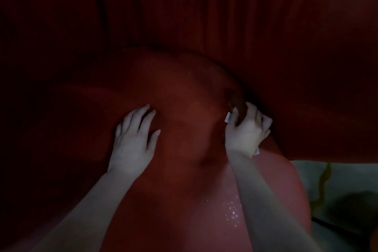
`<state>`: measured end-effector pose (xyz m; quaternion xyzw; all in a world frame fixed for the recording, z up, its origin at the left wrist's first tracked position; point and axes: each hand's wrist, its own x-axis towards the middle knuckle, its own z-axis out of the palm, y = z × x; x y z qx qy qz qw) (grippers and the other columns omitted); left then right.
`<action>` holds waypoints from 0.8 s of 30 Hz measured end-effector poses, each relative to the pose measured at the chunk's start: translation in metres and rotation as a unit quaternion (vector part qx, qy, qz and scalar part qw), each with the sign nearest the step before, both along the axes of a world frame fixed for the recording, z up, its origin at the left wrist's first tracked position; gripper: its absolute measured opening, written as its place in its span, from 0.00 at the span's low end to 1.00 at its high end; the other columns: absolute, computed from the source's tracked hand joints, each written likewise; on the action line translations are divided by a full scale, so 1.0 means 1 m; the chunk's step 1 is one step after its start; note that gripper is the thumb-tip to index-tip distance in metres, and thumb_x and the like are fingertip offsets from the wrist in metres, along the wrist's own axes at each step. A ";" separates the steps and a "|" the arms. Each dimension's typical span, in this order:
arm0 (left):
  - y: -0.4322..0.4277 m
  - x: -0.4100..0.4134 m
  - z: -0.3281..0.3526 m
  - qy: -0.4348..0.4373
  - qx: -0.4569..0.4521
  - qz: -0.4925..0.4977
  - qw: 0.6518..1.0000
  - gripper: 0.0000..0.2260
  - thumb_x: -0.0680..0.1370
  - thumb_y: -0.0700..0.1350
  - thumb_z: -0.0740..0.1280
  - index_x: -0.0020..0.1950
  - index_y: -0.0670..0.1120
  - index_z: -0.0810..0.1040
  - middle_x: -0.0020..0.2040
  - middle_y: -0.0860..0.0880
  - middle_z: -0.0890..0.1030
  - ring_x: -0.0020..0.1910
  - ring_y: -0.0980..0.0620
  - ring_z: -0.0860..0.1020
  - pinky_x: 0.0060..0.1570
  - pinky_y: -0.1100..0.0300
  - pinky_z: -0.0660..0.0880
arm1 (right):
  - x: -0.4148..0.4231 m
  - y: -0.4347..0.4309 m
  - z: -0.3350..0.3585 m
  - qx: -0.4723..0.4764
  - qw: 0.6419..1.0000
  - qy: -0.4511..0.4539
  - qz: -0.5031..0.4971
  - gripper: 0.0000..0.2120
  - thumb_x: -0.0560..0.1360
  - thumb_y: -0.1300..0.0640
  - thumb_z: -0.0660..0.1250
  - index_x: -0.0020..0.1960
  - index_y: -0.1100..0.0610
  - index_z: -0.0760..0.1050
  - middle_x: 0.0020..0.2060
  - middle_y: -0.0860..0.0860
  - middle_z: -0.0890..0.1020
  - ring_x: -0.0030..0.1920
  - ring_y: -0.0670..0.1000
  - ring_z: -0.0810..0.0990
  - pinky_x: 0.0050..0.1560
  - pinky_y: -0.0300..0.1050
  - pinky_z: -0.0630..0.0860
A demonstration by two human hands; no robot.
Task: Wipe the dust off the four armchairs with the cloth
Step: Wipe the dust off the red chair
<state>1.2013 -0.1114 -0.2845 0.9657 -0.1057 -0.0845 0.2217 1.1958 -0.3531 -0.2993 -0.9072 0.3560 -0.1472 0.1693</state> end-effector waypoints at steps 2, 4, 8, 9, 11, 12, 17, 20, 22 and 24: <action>0.000 0.000 0.000 0.003 0.000 0.002 1.000 0.22 0.79 0.47 0.65 0.72 0.44 0.71 0.73 0.47 0.69 0.72 0.45 0.65 0.68 0.41 0.66 | -0.013 0.000 0.006 -0.013 0.999 0.017 0.041 0.21 0.77 0.49 0.63 0.67 0.57 0.74 0.59 0.55 0.81 0.59 0.60 0.73 0.56 0.58 0.70; 0.000 -0.001 0.000 0.006 -0.004 0.003 1.000 0.22 0.79 0.48 0.64 0.72 0.44 0.71 0.74 0.48 0.68 0.73 0.45 0.64 0.68 0.41 0.66 | -0.028 -0.009 0.011 -0.037 0.994 0.026 0.103 0.24 0.78 0.47 0.60 0.70 0.56 0.70 0.61 0.56 0.79 0.59 0.60 0.72 0.57 0.59 0.71; 0.001 -0.002 -0.002 0.005 -0.008 0.006 1.000 0.22 0.79 0.49 0.63 0.72 0.44 0.71 0.74 0.49 0.68 0.73 0.47 0.63 0.68 0.40 0.67 | -0.028 -0.019 0.003 -0.058 0.986 -0.003 0.155 0.20 0.78 0.53 0.59 0.68 0.60 0.72 0.57 0.60 0.79 0.55 0.61 0.73 0.60 0.56 0.70; 0.001 -0.002 -0.003 0.006 -0.011 0.008 1.000 0.22 0.80 0.50 0.62 0.73 0.45 0.71 0.74 0.49 0.68 0.73 0.47 0.62 0.68 0.40 0.66 | -0.020 -0.014 -0.001 -0.047 0.991 -0.015 0.127 0.19 0.78 0.56 0.59 0.66 0.62 0.73 0.56 0.61 0.80 0.54 0.63 0.74 0.60 0.55 0.70; 0.001 -0.002 -0.003 0.006 -0.015 0.012 1.000 0.22 0.80 0.50 0.61 0.73 0.45 0.71 0.74 0.49 0.68 0.73 0.48 0.62 0.69 0.42 0.64 | 0.001 0.001 -0.007 -0.023 0.999 -0.036 0.030 0.18 0.77 0.59 0.61 0.64 0.64 0.75 0.54 0.65 0.80 0.52 0.67 0.76 0.60 0.55 0.67; 0.001 -0.002 -0.004 0.004 -0.016 0.012 1.000 0.22 0.80 0.50 0.61 0.73 0.45 0.71 0.74 0.49 0.68 0.73 0.49 0.61 0.69 0.42 0.64 | 0.014 0.009 -0.007 -0.006 0.999 -0.050 -0.021 0.18 0.76 0.61 0.62 0.64 0.65 0.75 0.54 0.66 0.79 0.52 0.67 0.76 0.61 0.55 0.65; 0.005 -0.002 -0.006 0.006 -0.023 0.001 1.000 0.22 0.81 0.51 0.60 0.74 0.47 0.70 0.75 0.51 0.66 0.74 0.49 0.62 0.70 0.43 0.63 | 0.083 0.035 0.003 0.069 0.989 0.021 -0.127 0.21 0.80 0.57 0.60 0.70 0.65 0.64 0.63 0.65 0.75 0.63 0.62 0.73 0.70 0.49 0.57; 0.008 -0.001 -0.008 0.001 -0.016 -0.011 1.000 0.22 0.82 0.53 0.57 0.74 0.47 0.69 0.75 0.51 0.66 0.75 0.49 0.62 0.70 0.44 0.63 | 0.111 0.059 0.002 0.059 0.997 0.026 0.032 0.19 0.80 0.57 0.62 0.68 0.65 0.68 0.60 0.64 0.78 0.62 0.62 0.74 0.70 0.49 0.59; 0.009 -0.001 -0.010 -0.003 -0.011 -0.020 1.000 0.23 0.81 0.54 0.56 0.74 0.47 0.69 0.75 0.51 0.66 0.74 0.49 0.62 0.70 0.45 0.63 | 0.106 0.067 0.001 0.058 0.986 -0.001 0.155 0.16 0.78 0.60 0.64 0.64 0.66 0.73 0.55 0.64 0.80 0.59 0.65 0.75 0.67 0.53 0.67; 0.009 -0.001 -0.009 -0.003 -0.012 -0.022 1.000 0.24 0.81 0.54 0.55 0.74 0.47 0.69 0.75 0.51 0.66 0.74 0.49 0.63 0.69 0.45 0.64 | 0.080 0.063 0.005 0.069 0.963 -0.006 0.261 0.15 0.78 0.59 0.62 0.62 0.65 0.75 0.54 0.62 0.81 0.59 0.63 0.74 0.63 0.53 0.70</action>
